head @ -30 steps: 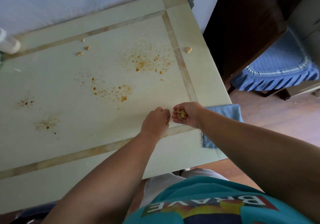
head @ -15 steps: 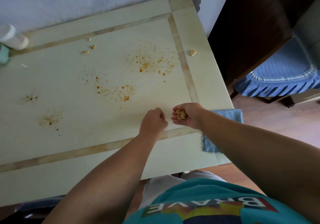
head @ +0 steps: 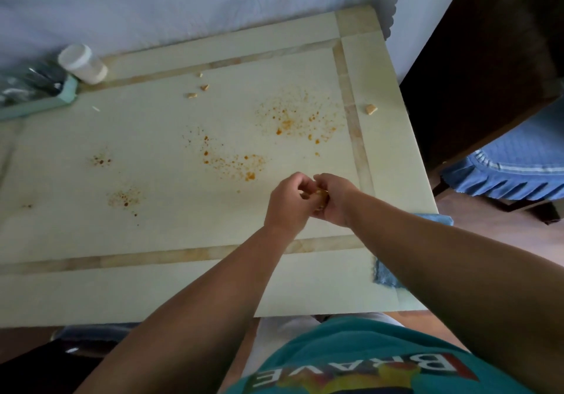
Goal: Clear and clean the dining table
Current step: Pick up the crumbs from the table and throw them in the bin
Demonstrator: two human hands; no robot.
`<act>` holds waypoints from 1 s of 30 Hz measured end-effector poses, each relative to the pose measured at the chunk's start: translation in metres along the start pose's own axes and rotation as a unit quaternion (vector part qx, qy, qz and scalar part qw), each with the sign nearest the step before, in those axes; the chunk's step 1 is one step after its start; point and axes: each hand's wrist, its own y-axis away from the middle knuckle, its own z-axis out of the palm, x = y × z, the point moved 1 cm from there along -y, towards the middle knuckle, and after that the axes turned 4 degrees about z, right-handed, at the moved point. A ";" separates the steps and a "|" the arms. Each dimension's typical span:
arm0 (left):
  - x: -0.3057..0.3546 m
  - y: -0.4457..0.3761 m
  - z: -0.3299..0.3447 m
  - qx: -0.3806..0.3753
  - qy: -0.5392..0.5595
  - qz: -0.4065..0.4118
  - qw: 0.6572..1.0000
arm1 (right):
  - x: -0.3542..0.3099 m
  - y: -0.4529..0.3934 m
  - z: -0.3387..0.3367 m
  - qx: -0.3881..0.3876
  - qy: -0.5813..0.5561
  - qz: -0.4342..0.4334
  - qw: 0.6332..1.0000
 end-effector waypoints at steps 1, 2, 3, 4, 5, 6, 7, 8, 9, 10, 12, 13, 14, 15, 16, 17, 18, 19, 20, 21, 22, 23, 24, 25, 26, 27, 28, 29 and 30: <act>0.001 0.001 -0.003 0.002 0.008 0.003 1.000 | 0.000 0.000 0.005 -0.013 -0.012 0.004 1.000; 0.002 0.001 -0.006 0.004 0.011 0.007 1.000 | -0.001 0.001 0.009 -0.021 -0.021 0.006 1.000; 0.002 0.002 -0.009 0.006 0.010 0.009 1.000 | -0.001 0.001 0.012 -0.024 -0.030 0.006 0.999; 0.001 0.003 -0.013 0.008 0.012 0.009 1.000 | -0.001 0.000 0.016 -0.024 -0.034 0.006 0.999; -0.001 0.003 -0.017 0.013 0.017 0.007 1.000 | -0.001 0.000 0.020 -0.022 -0.037 0.007 0.999; -0.004 0.003 -0.023 0.022 0.024 0.004 0.999 | -0.001 0.000 0.026 -0.024 -0.034 0.008 0.999; -0.007 0.002 -0.029 0.033 0.028 0.002 0.999 | -0.001 0.001 0.032 -0.028 -0.034 0.008 0.999; -0.010 0.003 -0.034 0.046 0.031 0.001 0.998 | -0.001 0.002 0.038 -0.033 -0.034 0.007 0.999; -0.017 0.000 -0.046 0.059 0.031 0.001 0.998 | 0.000 0.000 0.052 -0.040 -0.033 0.008 0.999; -0.019 0.000 -0.049 0.067 0.029 0.001 0.997 | -0.001 0.001 0.055 -0.046 -0.032 0.006 0.998; -0.023 -0.002 -0.057 0.085 0.028 -0.003 0.996 | -0.004 0.001 0.063 -0.060 -0.028 -0.001 0.998; -0.026 -0.004 -0.062 0.093 0.028 -0.005 0.995 | -0.006 0.000 0.069 -0.060 -0.026 -0.004 0.998; -0.029 -0.007 -0.068 0.098 0.028 -0.005 0.995 | -0.008 -0.002 0.076 -0.053 -0.027 -0.010 0.998; -0.033 -0.012 -0.075 0.102 0.026 -0.007 0.994 | -0.010 -0.004 0.084 -0.044 -0.031 -0.018 0.998; -0.036 -0.016 -0.082 0.109 0.024 -0.010 0.994 | -0.013 -0.006 0.092 -0.038 -0.038 -0.023 0.998; -0.040 -0.022 -0.089 0.115 0.023 -0.014 0.993 | -0.016 -0.009 0.101 -0.032 -0.043 -0.025 0.998; -0.042 -0.027 -0.097 0.122 0.024 -0.020 0.992 | -0.019 -0.012 0.109 -0.026 -0.045 -0.026 0.998; -0.044 -0.032 -0.104 0.128 0.024 -0.025 0.991 | -0.023 -0.015 0.117 -0.023 -0.046 -0.028 0.998; -0.047 -0.038 -0.111 0.134 0.024 -0.029 0.990 | -0.026 -0.019 0.125 -0.024 -0.047 -0.029 0.998; -0.050 -0.044 -0.118 0.139 0.021 -0.030 0.990 | -0.029 -0.023 0.133 -0.023 -0.046 -0.030 0.998; -0.053 -0.051 -0.125 0.142 0.017 -0.031 0.989 | -0.032 -0.027 0.141 -0.023 -0.048 -0.031 0.998; -0.056 -0.058 -0.131 0.146 0.013 -0.031 0.989 | -0.035 -0.031 0.150 -0.022 -0.048 -0.034 0.998; -0.059 -0.066 -0.137 0.151 0.010 -0.032 0.988 | -0.039 -0.035 0.158 -0.022 -0.048 -0.036 0.998; -0.063 -0.075 -0.143 0.156 0.004 -0.033 0.987 | -0.043 -0.039 0.167 -0.020 -0.047 -0.039 0.998; -0.066 -0.083 -0.149 0.162 0.001 -0.036 0.986 | -0.047 -0.043 0.176 -0.021 -0.049 -0.040 0.998; -0.069 -0.091 -0.153 0.168 0.000 -0.040 0.985 | -0.051 -0.047 0.183 -0.021 -0.051 -0.044 0.998; -0.073 -0.100 -0.160 0.169 0.006 -0.044 0.985 | -0.056 -0.051 0.193 -0.023 -0.054 -0.047 0.997; -0.076 -0.108 -0.165 0.170 0.009 -0.047 0.984 | -0.061 -0.056 0.201 -0.022 -0.054 -0.051 0.997; -0.078 -0.117 -0.170 0.170 0.014 -0.052 0.984 | -0.066 -0.060 0.210 -0.020 -0.055 -0.054 0.997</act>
